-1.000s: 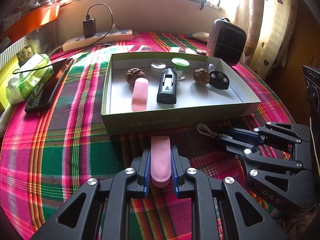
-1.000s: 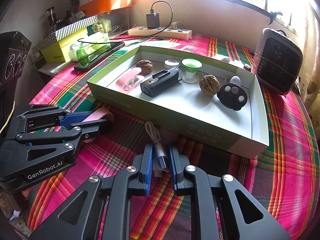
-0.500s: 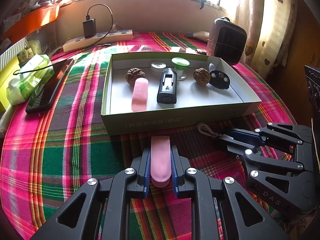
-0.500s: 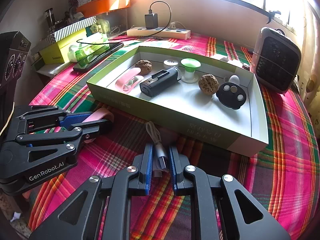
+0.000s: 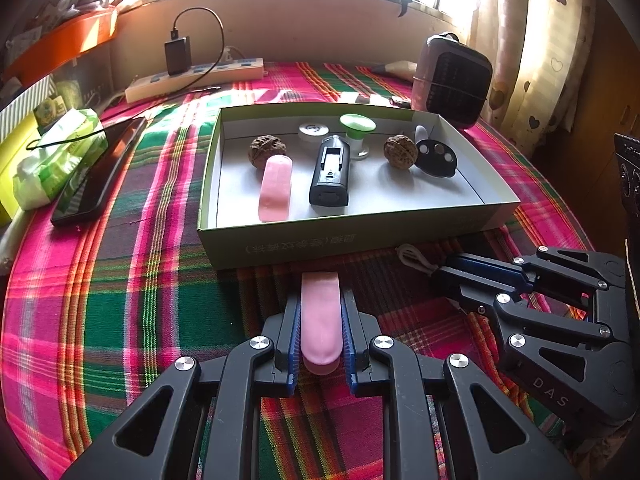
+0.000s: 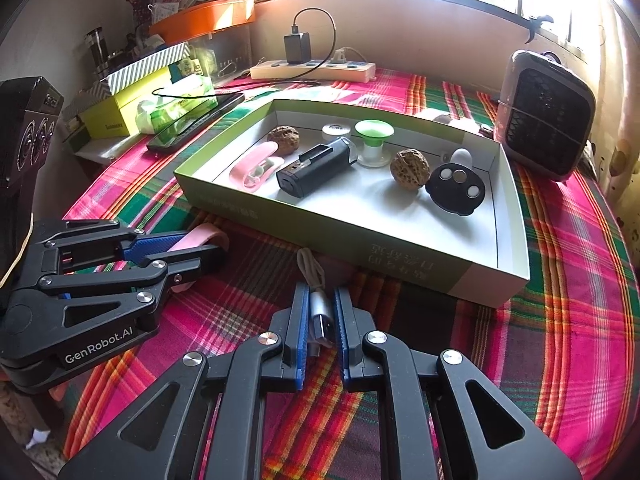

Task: Organize objects
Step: 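Lift the pink clip and white cable and carry them over the box lid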

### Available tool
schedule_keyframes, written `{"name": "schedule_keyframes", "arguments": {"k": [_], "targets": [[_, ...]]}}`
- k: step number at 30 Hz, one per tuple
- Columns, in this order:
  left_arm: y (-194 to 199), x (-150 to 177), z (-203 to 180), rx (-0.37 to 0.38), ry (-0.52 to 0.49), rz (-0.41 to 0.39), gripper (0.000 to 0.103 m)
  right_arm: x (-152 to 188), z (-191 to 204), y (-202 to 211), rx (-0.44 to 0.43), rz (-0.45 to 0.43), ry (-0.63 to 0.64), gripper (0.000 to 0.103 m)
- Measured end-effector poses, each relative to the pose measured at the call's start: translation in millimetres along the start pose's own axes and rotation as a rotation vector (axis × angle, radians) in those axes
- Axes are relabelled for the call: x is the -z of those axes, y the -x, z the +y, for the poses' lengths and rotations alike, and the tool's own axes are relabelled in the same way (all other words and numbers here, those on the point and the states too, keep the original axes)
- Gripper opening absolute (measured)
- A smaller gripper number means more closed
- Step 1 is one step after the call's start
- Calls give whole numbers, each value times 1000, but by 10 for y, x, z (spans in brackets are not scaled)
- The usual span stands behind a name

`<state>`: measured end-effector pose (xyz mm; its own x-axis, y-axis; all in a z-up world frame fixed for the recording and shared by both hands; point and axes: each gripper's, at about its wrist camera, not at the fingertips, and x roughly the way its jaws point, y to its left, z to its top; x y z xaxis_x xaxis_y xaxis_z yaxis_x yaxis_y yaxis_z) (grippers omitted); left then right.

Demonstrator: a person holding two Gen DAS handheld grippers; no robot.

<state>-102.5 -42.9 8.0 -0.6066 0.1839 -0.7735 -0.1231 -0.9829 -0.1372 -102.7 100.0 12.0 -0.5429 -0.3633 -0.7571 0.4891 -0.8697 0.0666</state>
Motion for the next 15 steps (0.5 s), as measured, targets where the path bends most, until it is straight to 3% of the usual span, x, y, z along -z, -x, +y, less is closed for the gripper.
{"name": "schedule_keyframes", "arguments": {"k": [15], "targets": [[3,-15,1,-2,-12,-2,16,51,-88,43,-9,-3,-36,12]]}}
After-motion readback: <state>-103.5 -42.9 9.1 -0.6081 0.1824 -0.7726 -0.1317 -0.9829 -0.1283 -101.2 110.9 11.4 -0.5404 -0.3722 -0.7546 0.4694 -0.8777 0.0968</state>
